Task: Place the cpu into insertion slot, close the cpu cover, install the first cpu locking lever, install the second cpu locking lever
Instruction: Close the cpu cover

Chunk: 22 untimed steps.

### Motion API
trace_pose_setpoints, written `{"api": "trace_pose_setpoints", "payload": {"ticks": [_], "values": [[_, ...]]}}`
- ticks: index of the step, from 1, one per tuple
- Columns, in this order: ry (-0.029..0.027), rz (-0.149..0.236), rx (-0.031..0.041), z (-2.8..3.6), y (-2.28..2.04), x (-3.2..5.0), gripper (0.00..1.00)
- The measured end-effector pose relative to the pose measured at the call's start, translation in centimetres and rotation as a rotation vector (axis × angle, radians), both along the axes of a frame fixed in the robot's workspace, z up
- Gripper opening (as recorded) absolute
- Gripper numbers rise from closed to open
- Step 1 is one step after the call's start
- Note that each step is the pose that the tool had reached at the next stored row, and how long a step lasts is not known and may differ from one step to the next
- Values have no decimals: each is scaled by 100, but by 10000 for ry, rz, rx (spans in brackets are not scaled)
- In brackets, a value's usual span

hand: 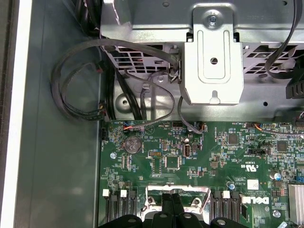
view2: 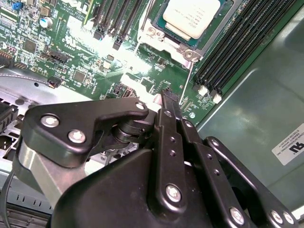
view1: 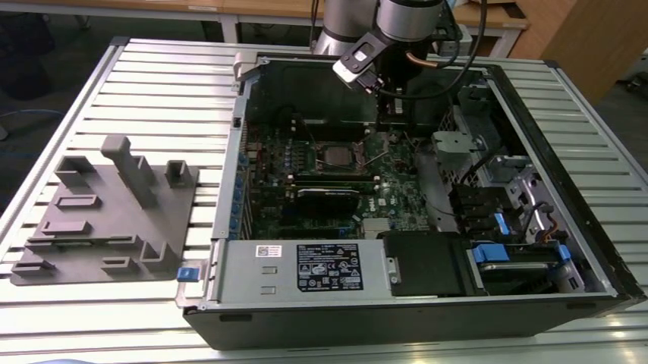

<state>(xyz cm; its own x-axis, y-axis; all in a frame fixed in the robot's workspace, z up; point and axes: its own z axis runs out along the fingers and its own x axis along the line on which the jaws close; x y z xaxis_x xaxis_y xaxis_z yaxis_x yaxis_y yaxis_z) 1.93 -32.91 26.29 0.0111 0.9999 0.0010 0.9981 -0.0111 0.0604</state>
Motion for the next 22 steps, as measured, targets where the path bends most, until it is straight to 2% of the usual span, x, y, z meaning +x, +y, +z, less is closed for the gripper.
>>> {"api": "trace_pose_setpoints", "payload": {"ticks": [6,10,16,22], "values": [[0,2,-1,-2,-1,13,11],[1,1,-12,-10,3,55,11],[5,1,-55,-25,17,147,11],[7,1,-137,-34,35,242,11]]}}
